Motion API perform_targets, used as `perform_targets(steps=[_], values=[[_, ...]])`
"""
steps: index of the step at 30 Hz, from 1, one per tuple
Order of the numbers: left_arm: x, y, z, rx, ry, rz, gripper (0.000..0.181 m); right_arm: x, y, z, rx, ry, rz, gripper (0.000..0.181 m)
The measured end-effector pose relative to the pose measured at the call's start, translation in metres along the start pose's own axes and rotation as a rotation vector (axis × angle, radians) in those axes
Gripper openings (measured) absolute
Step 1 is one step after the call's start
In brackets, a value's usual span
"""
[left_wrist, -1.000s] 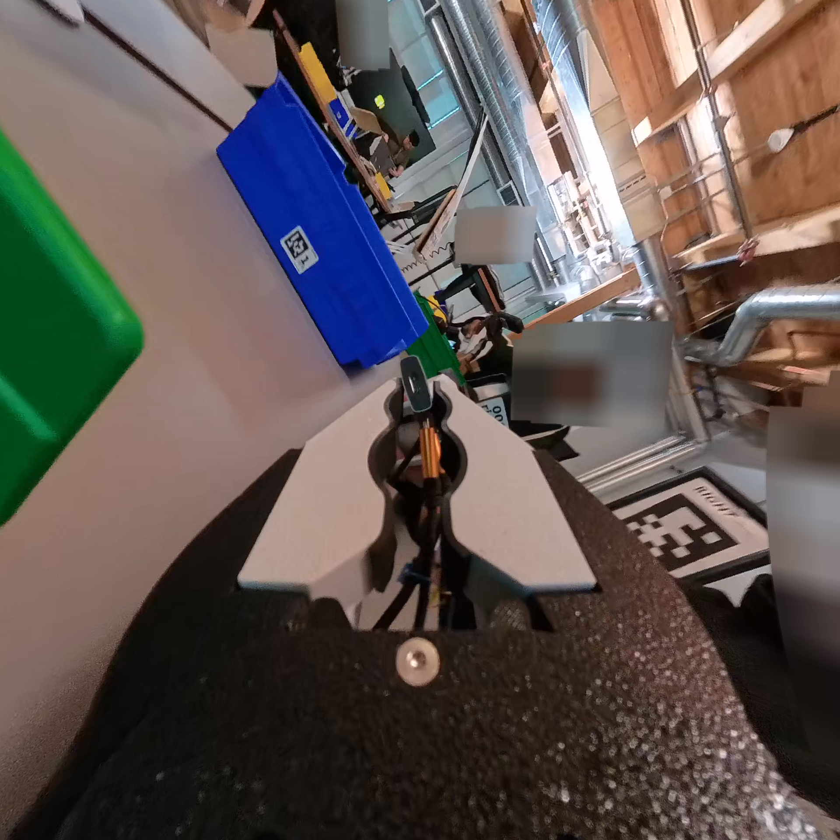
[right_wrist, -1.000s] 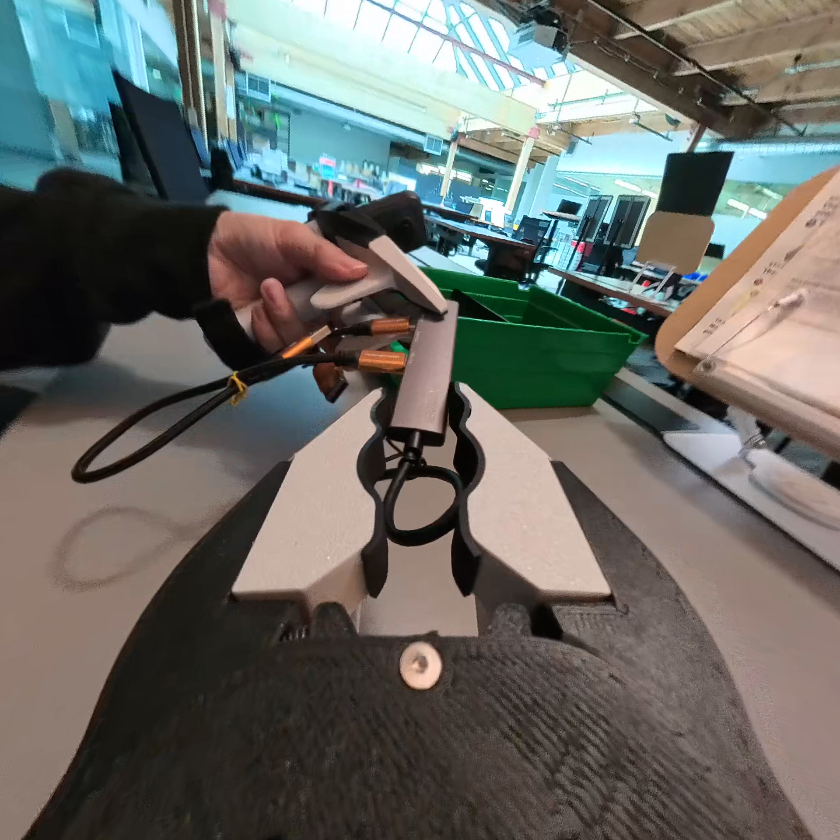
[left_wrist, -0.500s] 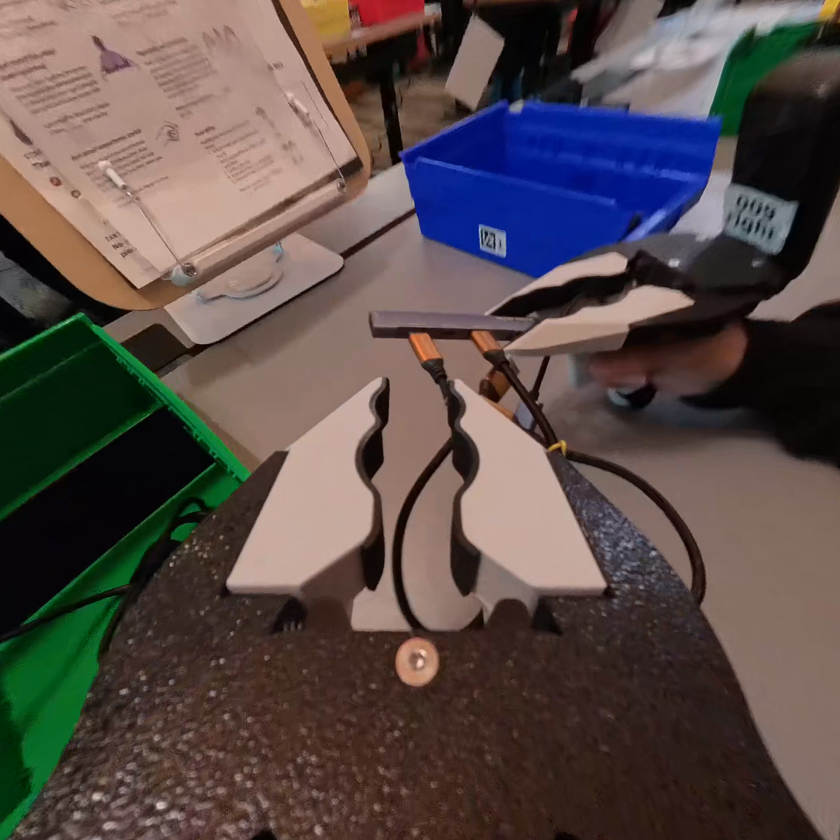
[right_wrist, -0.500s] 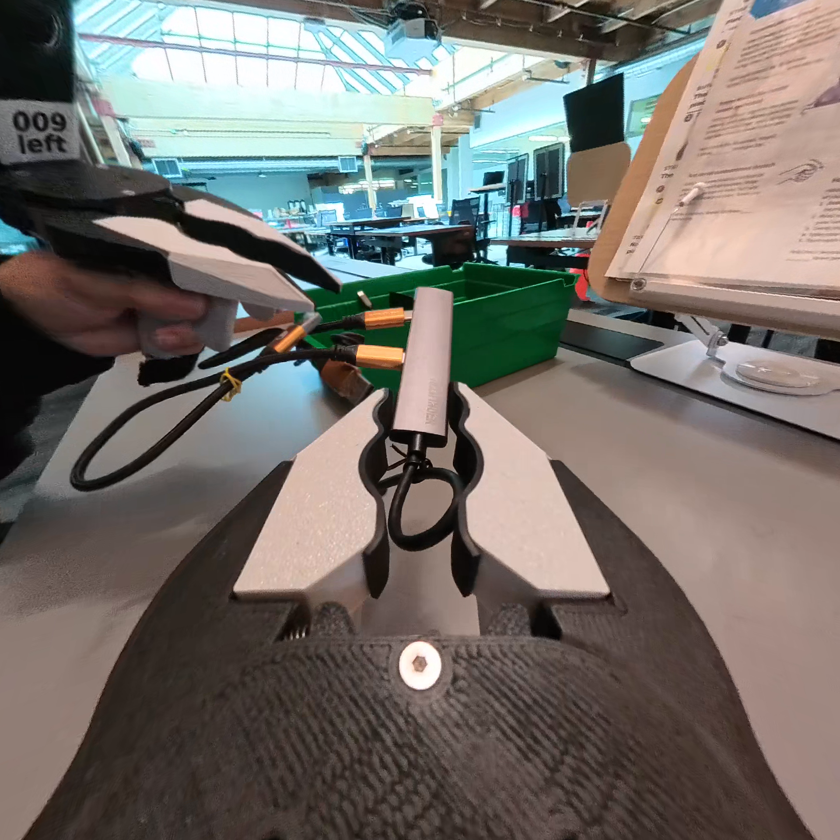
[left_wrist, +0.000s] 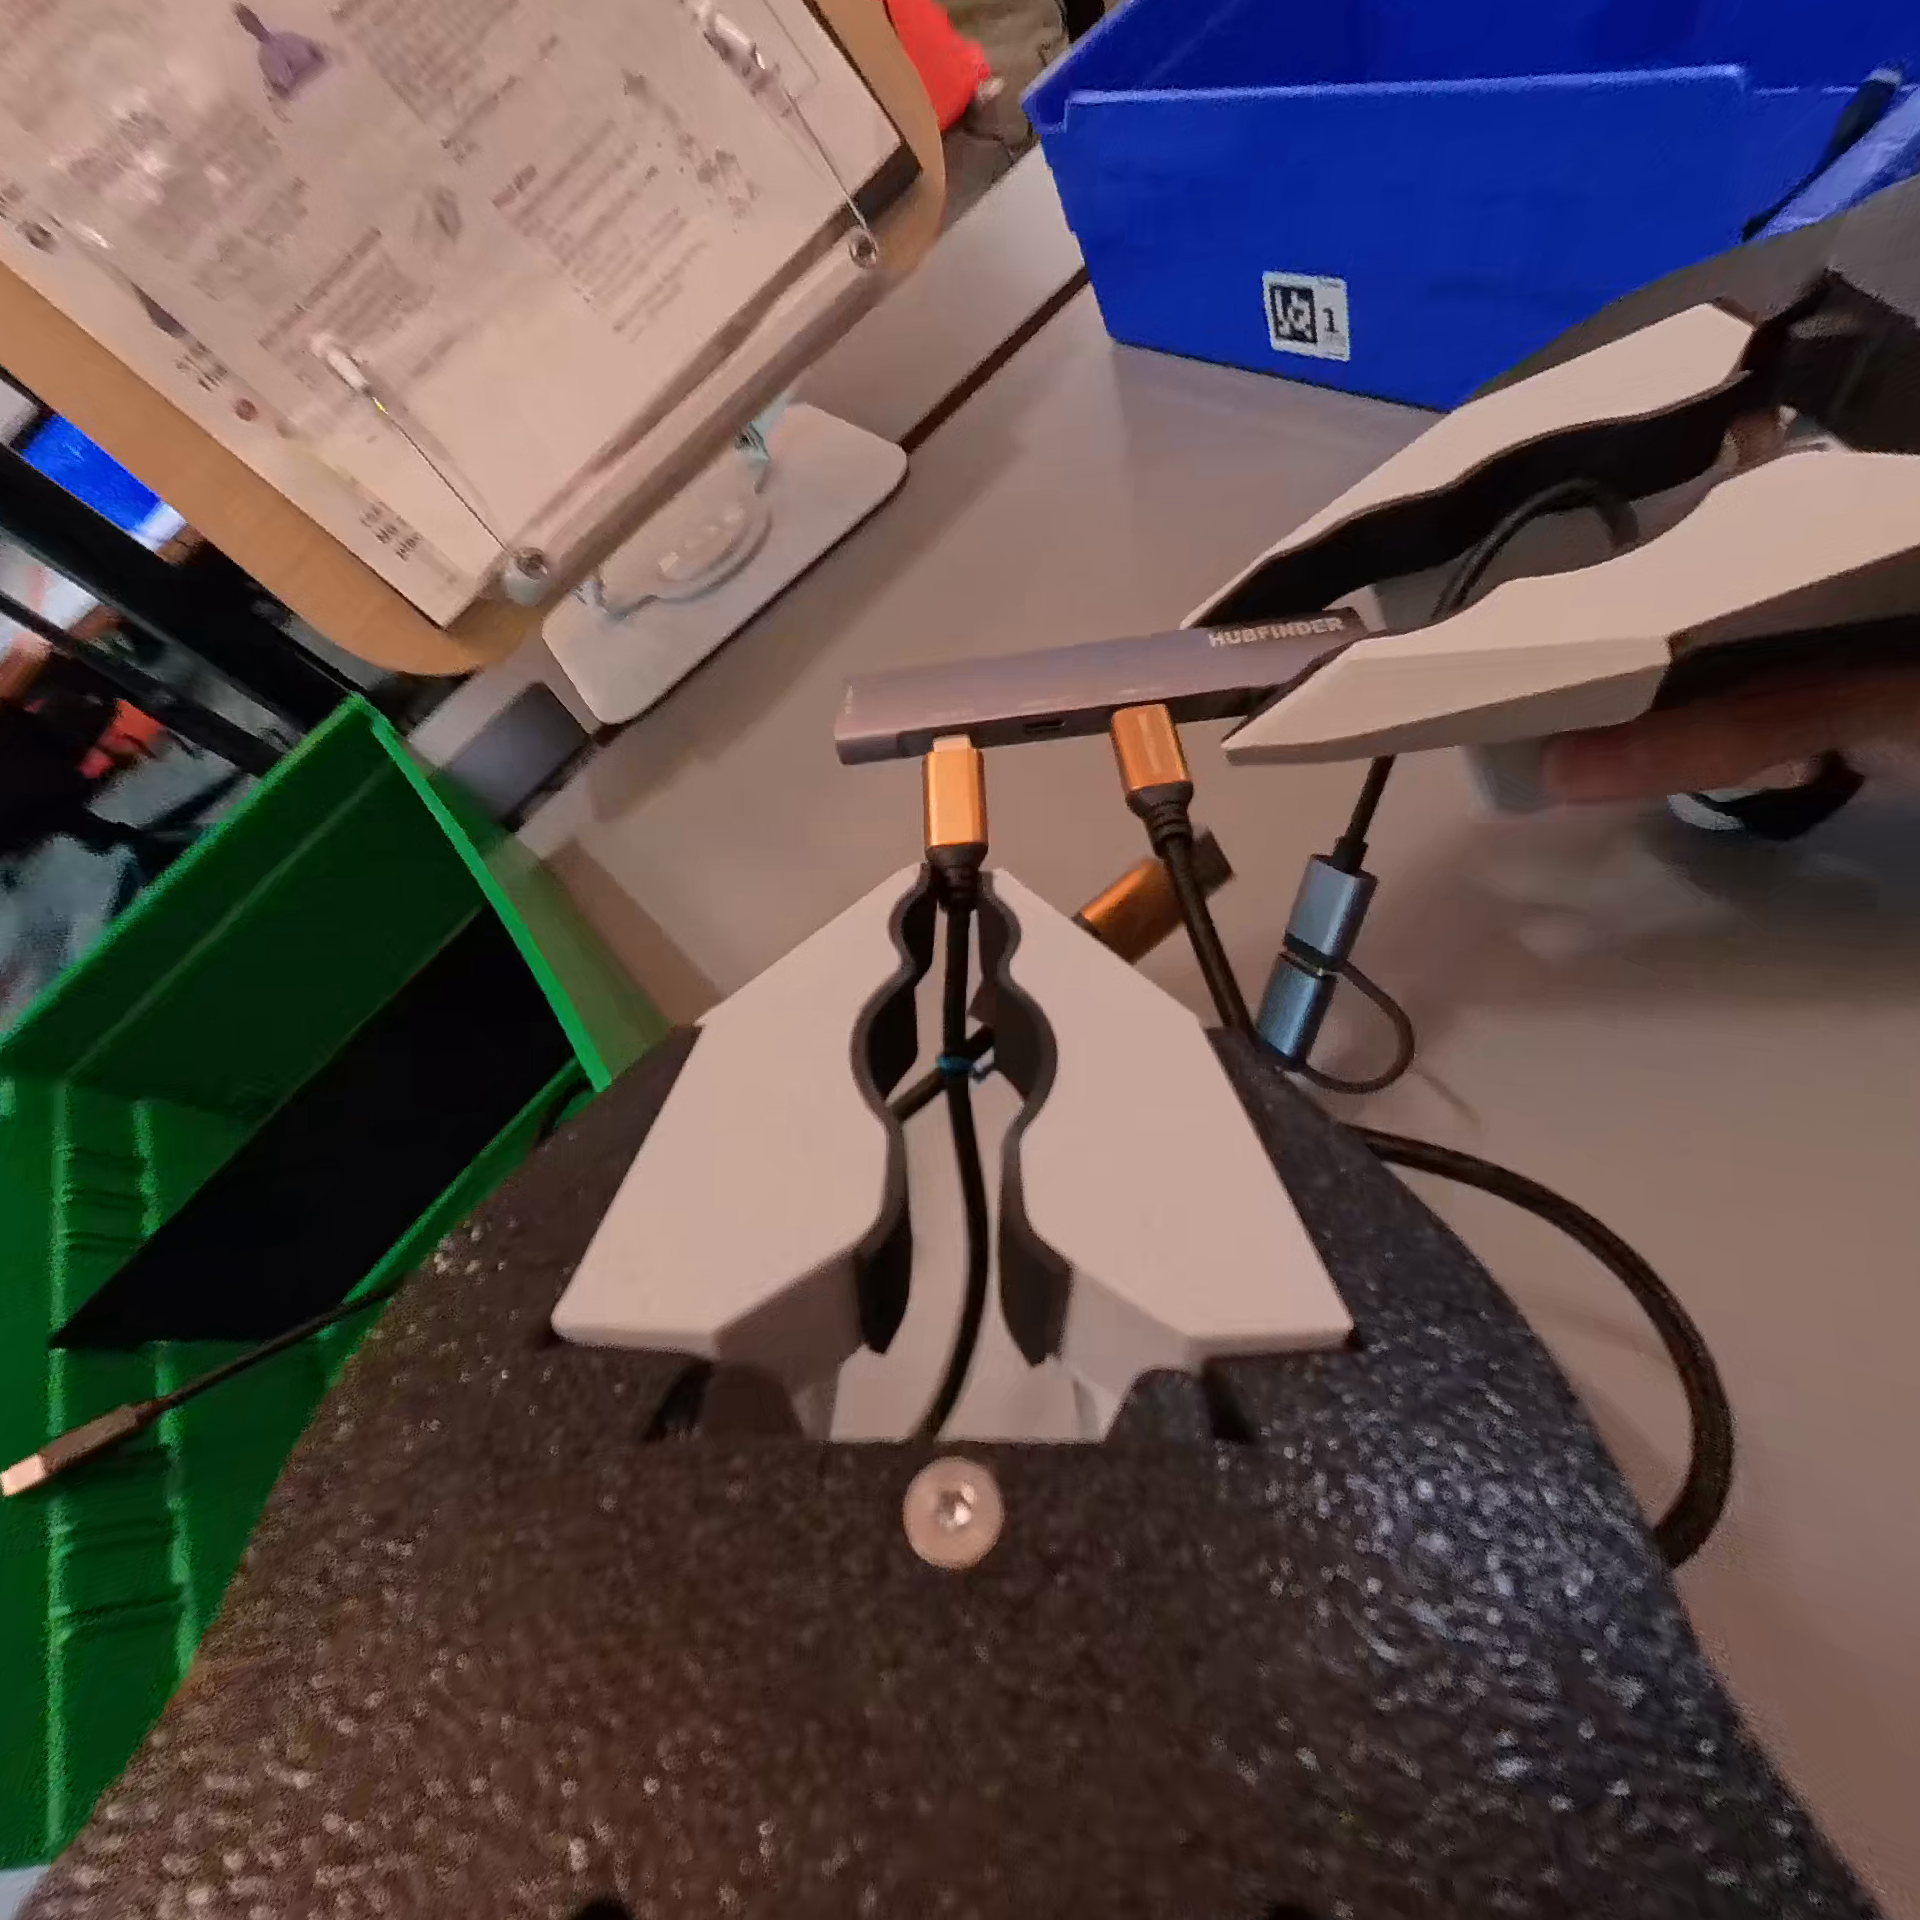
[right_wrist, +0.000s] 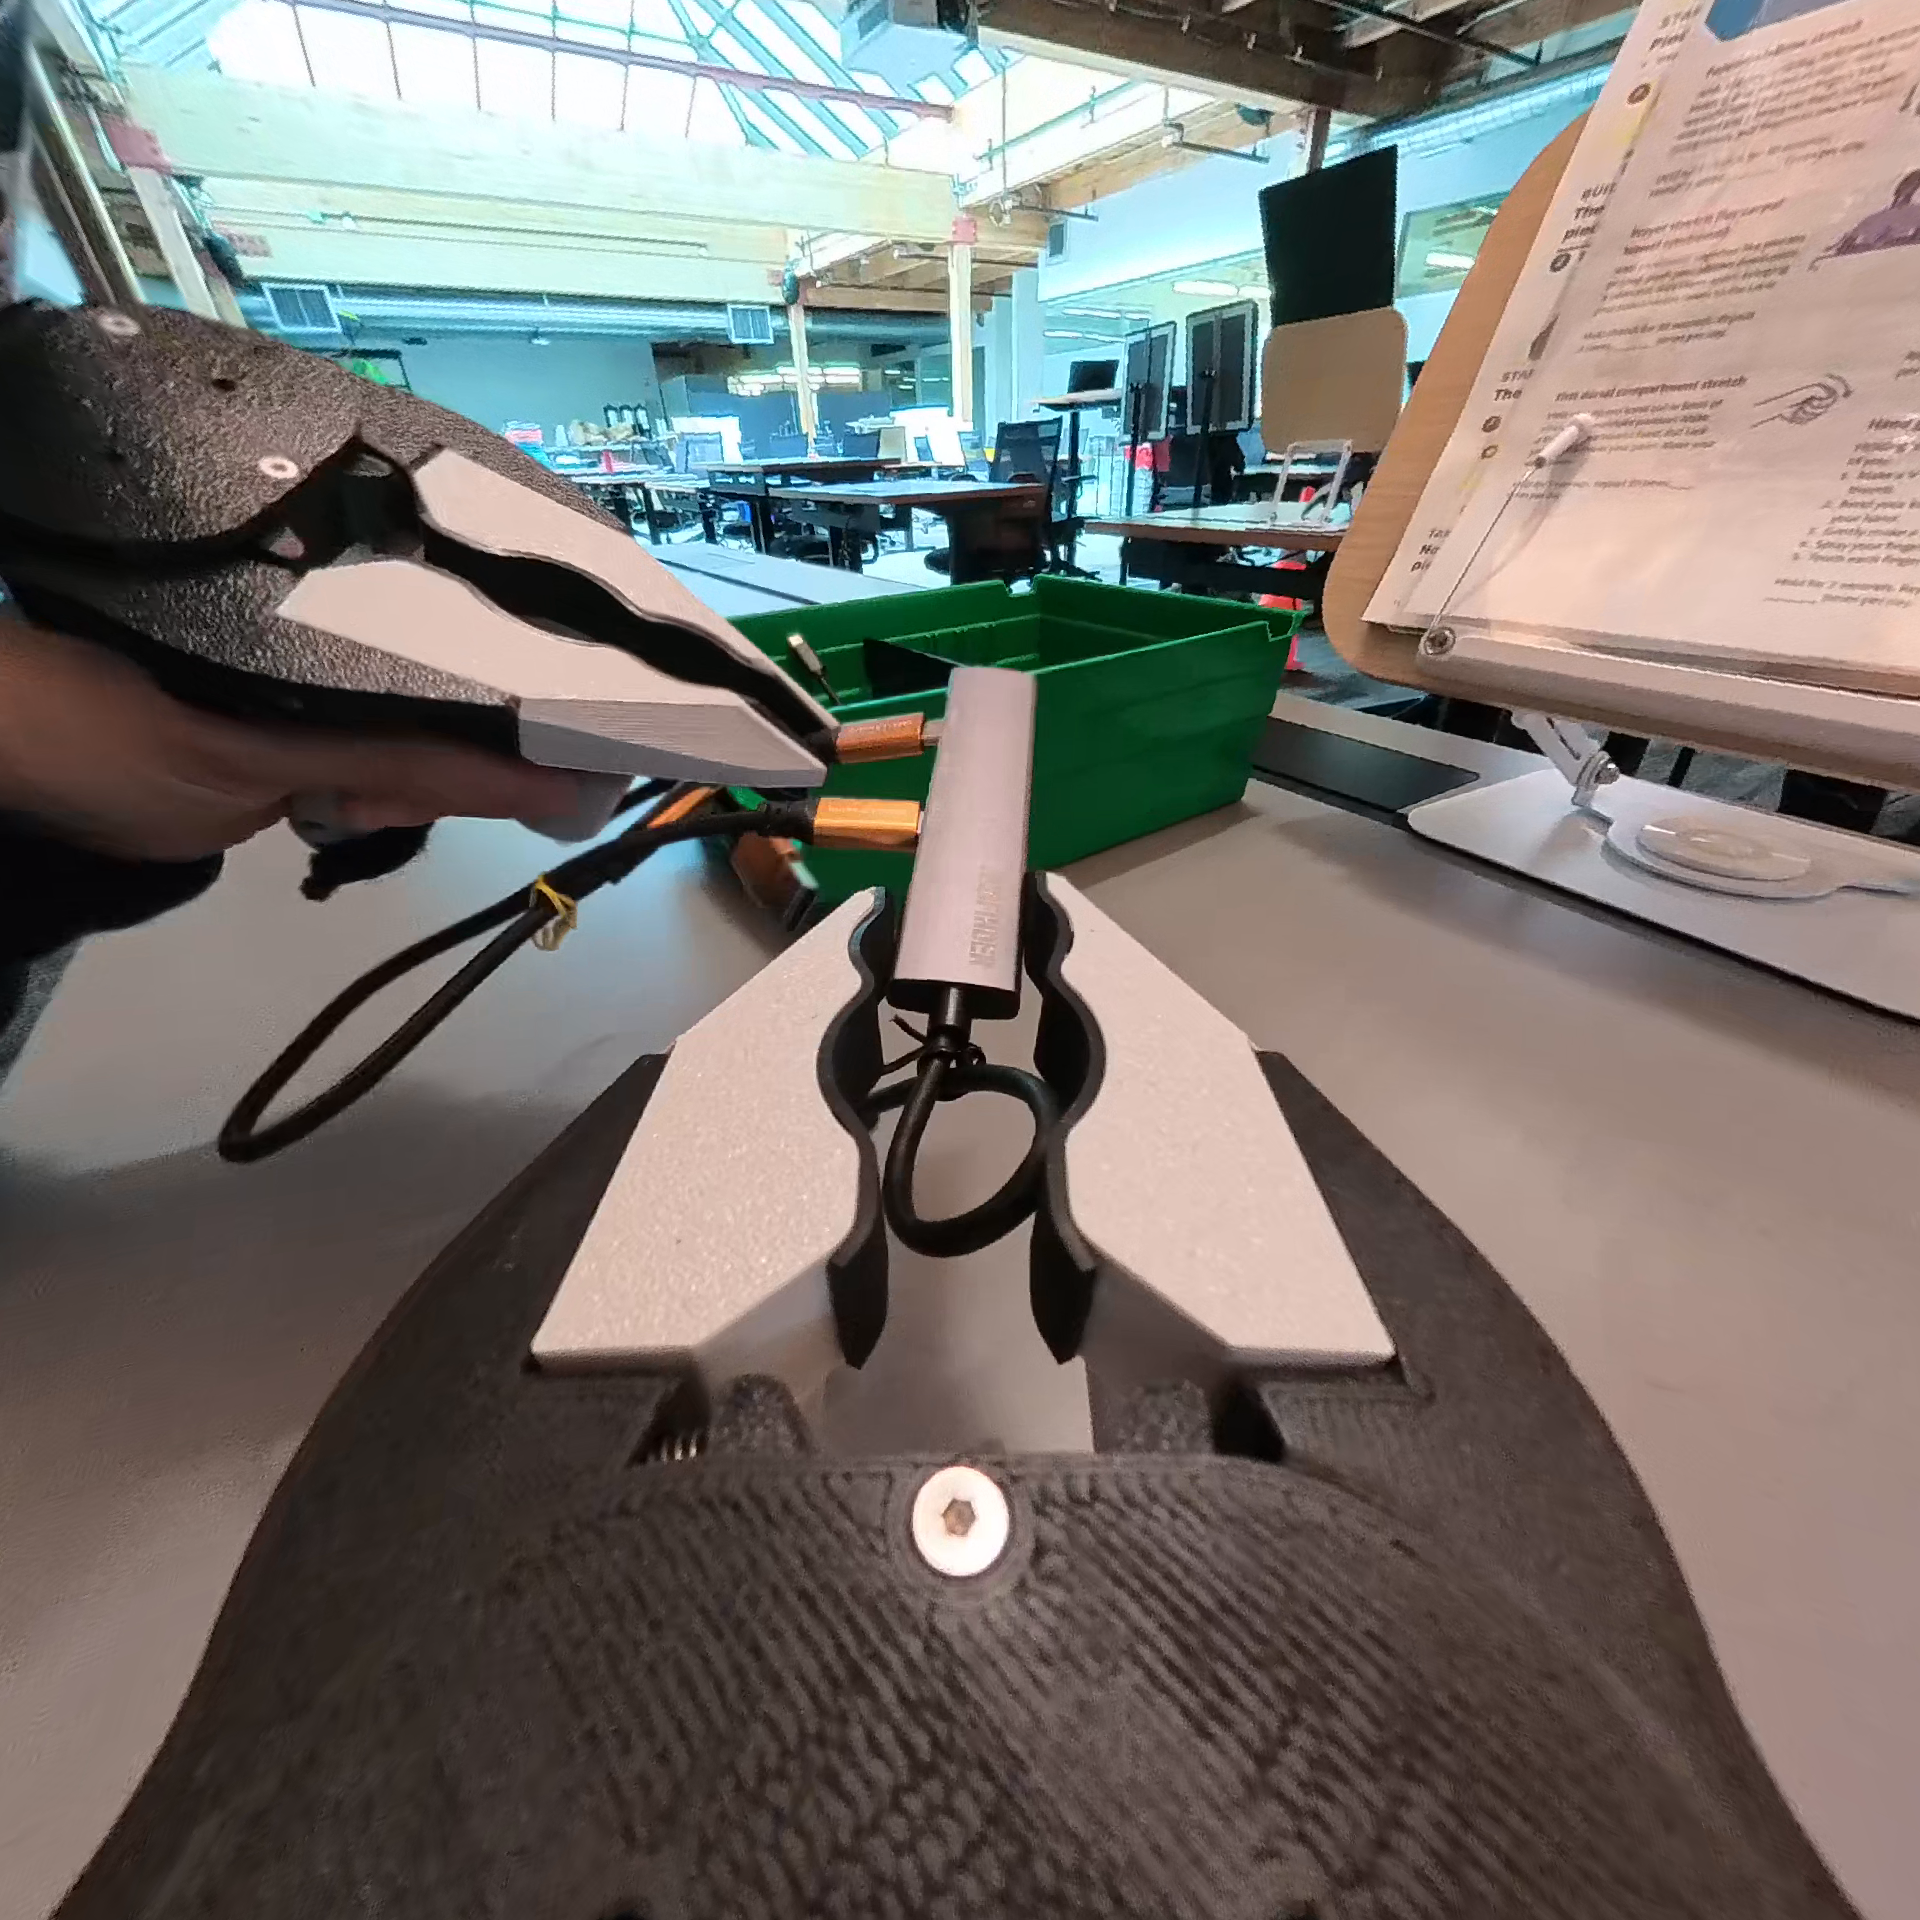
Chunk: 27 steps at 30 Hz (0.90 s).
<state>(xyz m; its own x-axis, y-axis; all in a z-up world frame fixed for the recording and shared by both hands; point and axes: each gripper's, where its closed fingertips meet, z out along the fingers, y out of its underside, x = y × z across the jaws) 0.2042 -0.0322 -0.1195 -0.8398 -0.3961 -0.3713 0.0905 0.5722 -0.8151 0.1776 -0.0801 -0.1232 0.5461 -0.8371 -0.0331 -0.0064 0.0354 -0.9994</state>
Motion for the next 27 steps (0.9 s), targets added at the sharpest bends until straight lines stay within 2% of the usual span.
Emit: perform_targets(steps=[6, 9, 11, 12, 14, 18, 20, 22, 27], values=[[0.0, -0.001, -0.001, 0.005, -0.062, 0.142, 0.004, -0.004, 0.003, -0.003, -0.056, -0.012, -0.133, 0.025], [-0.002, -0.015, -0.009, 0.085, -0.079, 0.139, 0.004, -0.011, 0.009, 0.0, -0.096, -0.034, -0.194, 0.025], [-0.004, -0.012, -0.009, 0.025, -0.095, 0.184, 0.004, -0.01, 0.002, 0.0, -0.059, 0.005, -0.179, 0.025], [-0.004, -0.008, -0.006, -0.004, -0.086, 0.184, 0.005, -0.008, -0.001, -0.001, -0.048, 0.012, -0.182, 0.025], [-0.003, -0.01, -0.005, 0.025, -0.054, 0.141, 0.005, -0.007, -0.007, -0.005, -0.016, 0.02, -0.212, 0.025], [-0.003, -0.013, -0.007, 0.016, -0.092, 0.178, 0.004, -0.009, -0.005, -0.004, -0.03, 0.032, -0.27, 0.026], [-0.003, -0.012, -0.004, 0.017, -0.075, 0.154, 0.004, -0.008, -0.014, -0.007, 0.018, 0.043, -0.256, 0.025], [-0.002, -0.008, 0.0, 0.013, -0.058, 0.131, 0.004, -0.008, -0.011, -0.006, 0.006, 0.052, -0.295, 0.026], [0.004, -0.02, -0.004, 0.156, -0.014, 0.027, 0.006, -0.001, -0.015, -0.011, 0.054, 0.041, -0.279, 0.024]])
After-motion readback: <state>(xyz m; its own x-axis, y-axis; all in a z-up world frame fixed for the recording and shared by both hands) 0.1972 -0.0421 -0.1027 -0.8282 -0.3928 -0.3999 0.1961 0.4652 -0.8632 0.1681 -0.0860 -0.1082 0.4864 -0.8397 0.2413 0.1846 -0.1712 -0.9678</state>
